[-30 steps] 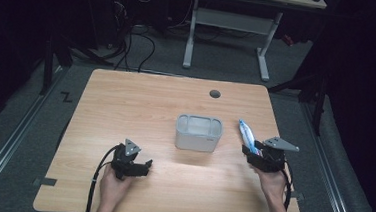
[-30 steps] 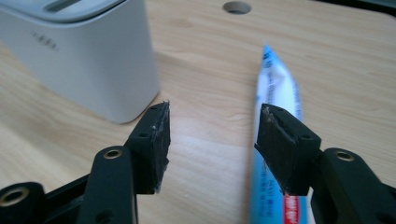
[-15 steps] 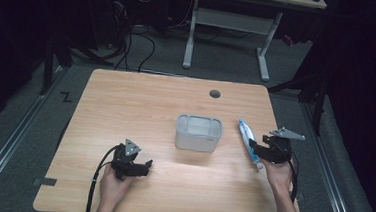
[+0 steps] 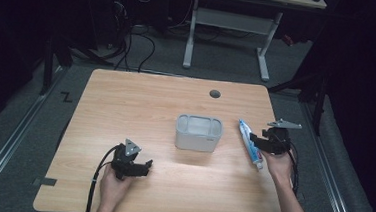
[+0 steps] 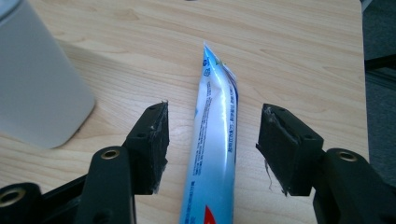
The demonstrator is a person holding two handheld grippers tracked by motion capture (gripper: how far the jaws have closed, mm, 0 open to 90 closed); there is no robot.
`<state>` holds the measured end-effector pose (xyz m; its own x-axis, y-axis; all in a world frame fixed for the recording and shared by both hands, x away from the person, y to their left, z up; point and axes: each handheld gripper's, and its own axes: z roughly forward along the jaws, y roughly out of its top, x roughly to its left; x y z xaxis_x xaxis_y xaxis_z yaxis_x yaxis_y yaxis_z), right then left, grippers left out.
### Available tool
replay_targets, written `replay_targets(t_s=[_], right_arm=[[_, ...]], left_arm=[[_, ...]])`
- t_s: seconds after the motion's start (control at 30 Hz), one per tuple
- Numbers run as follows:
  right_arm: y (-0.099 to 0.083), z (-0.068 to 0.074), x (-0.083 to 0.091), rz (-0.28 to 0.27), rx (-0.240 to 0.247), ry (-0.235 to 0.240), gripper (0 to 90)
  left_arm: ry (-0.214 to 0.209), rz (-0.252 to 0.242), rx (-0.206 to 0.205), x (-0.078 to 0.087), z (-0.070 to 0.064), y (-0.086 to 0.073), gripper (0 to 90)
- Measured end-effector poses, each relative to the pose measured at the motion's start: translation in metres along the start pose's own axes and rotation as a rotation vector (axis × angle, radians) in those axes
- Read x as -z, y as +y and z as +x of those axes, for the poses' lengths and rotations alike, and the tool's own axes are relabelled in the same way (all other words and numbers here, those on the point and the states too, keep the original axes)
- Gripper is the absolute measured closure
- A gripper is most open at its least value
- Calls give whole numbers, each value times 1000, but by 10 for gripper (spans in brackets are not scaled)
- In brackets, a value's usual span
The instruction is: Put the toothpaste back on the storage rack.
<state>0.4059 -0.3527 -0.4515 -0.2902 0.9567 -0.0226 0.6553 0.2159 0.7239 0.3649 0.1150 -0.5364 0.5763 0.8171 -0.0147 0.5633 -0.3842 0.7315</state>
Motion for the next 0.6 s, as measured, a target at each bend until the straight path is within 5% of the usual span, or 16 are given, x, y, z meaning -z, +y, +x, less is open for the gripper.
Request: replay_targets(t_s=[0.6], right_arm=[[14,0,-42,135,14,-25,439]], left_arm=[[0,0,0,0,0,0,169]])
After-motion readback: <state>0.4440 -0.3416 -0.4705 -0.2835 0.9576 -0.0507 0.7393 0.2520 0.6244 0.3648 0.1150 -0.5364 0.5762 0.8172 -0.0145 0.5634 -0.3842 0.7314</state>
